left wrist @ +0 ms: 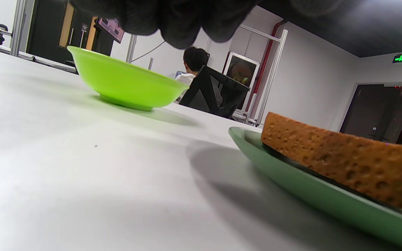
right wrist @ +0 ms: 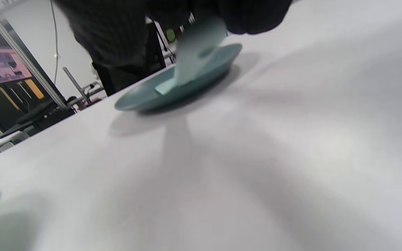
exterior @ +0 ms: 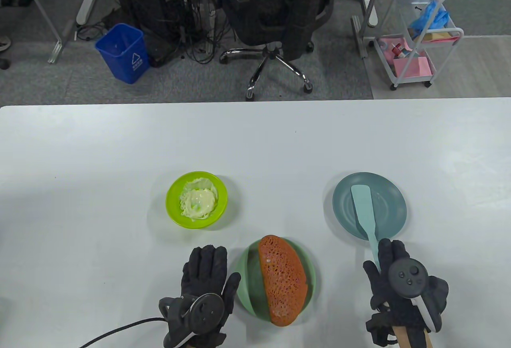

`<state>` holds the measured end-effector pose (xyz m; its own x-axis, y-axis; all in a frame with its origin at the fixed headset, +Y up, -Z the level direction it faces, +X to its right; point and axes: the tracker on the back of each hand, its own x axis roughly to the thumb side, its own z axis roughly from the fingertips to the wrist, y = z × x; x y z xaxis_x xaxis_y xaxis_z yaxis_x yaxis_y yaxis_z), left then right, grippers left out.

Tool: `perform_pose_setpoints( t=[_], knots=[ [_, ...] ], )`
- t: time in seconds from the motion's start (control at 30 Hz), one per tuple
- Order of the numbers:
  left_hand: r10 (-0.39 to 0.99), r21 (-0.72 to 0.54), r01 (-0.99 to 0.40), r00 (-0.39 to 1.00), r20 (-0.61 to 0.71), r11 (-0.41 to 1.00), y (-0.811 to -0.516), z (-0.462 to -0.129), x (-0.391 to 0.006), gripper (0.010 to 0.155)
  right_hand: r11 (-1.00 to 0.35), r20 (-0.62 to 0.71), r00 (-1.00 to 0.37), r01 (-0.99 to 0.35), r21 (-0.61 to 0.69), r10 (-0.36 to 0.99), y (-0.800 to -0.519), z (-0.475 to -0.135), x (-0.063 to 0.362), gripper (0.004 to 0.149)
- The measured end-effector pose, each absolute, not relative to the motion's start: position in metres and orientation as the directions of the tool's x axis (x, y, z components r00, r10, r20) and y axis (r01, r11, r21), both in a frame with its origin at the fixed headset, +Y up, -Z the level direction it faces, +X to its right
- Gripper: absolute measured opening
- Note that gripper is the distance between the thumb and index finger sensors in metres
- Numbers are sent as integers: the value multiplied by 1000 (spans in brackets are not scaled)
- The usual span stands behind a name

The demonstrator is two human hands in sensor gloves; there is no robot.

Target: Dip dessert spatula into salad dressing and spread onto bread slice

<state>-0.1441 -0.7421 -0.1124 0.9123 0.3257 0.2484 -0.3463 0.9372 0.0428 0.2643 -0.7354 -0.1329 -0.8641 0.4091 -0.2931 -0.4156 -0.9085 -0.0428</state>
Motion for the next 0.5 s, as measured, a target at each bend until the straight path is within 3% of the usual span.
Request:
perform_pose_setpoints(
  t=[0.2,0.37,0.5],
  knots=[
    [332,36,-352,907,260,935,-743,-112,-144,72,-928,-126,-920,-364,-76,371,-716,-130,237,70],
    [327,19,-344,905,272,939,-745,-113,-143,72,-975,18,-981,-194,-106,193,-709,-127,193,68],
    [348,11,-368,888,300,930,-748,-113,-144,73,-972,88,-977,-205,-118,196,-713,-128,158,64]
  ],
)
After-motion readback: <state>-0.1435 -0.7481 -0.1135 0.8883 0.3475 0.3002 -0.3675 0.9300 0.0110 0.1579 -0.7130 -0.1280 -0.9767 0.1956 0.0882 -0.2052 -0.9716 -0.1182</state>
